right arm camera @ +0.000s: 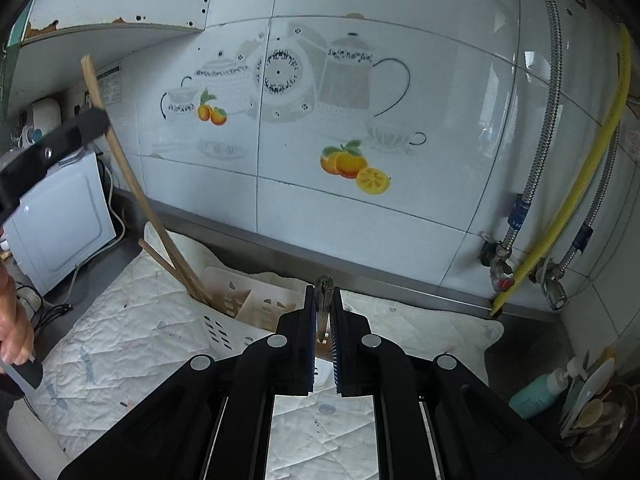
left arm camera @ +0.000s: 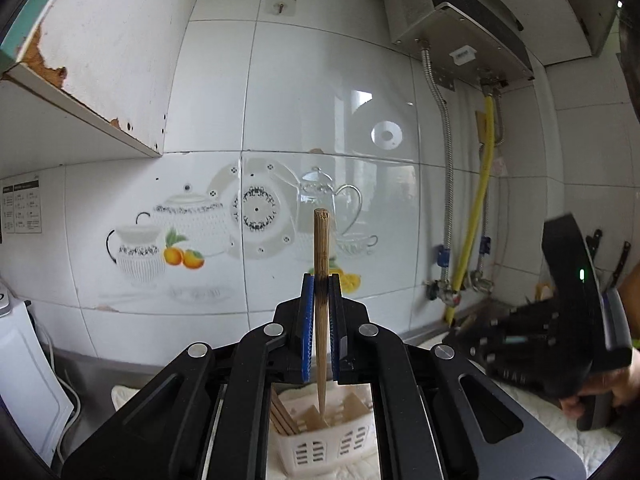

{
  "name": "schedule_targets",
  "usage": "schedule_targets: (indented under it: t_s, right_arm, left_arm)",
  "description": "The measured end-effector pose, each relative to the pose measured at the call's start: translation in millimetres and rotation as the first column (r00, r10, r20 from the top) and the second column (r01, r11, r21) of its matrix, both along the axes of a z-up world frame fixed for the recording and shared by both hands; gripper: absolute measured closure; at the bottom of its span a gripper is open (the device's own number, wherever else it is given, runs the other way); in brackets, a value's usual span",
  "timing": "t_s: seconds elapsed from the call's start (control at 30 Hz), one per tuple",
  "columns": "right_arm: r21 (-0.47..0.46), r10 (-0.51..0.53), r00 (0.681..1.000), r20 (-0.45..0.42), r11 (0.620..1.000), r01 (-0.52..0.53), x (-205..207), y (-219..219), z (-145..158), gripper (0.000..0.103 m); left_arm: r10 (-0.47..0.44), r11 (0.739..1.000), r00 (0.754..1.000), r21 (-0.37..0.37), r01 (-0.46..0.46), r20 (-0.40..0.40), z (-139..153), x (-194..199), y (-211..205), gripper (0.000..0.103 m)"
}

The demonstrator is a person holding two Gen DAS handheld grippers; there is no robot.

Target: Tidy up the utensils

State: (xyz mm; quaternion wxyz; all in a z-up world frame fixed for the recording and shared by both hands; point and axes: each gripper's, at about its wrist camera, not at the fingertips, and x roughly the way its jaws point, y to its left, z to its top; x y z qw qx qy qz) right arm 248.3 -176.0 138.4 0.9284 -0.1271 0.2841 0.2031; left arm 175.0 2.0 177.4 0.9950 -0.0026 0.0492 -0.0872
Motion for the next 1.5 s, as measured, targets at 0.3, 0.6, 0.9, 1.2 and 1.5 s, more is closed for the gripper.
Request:
schedule_targets:
  t_s: [0.3, 0.6, 0.9, 1.2, 1.5]
  right_arm:
    - [-0.005, -0.003, 0.999, -0.045, 1.000, 0.003, 17, 1, -26, 0.096]
    - [0.035, -0.010, 0.999, -0.037, 0.999, 0.012, 15, -7, -26, 0.082]
    - [0.079, -0.015, 1.000, 0.008, 0.997, 0.015, -9, -16, -15, 0.072]
    - [0.101, -0.037, 0.997, 0.067, 0.994, 0.030, -55, -25, -14, 0.059]
    - [0.142, -0.063, 0.996, 0.064, 0.988, 0.054, -98, -26, -37, 0.046]
  left_arm:
    - [0.040, 0.999, 0.998, 0.019, -0.039, -0.053, -19, 42, -1, 0.098]
    - [0.033, 0.999, 0.994, 0.026, -0.030, -0.102, -38, 53, 0, 0.097]
    - [0.026, 0.999, 0.994, 0.023, -0.024, -0.106, -37, 43, 1, 0.095]
    - [0.038, 0.999, 0.995, 0.014, -0.037, -0.088, -31, 3, 6, 0.058]
    - [0.049, 0.999, 0.993, 0.004, -0.049, -0.103, -50, -51, 17, 0.023]
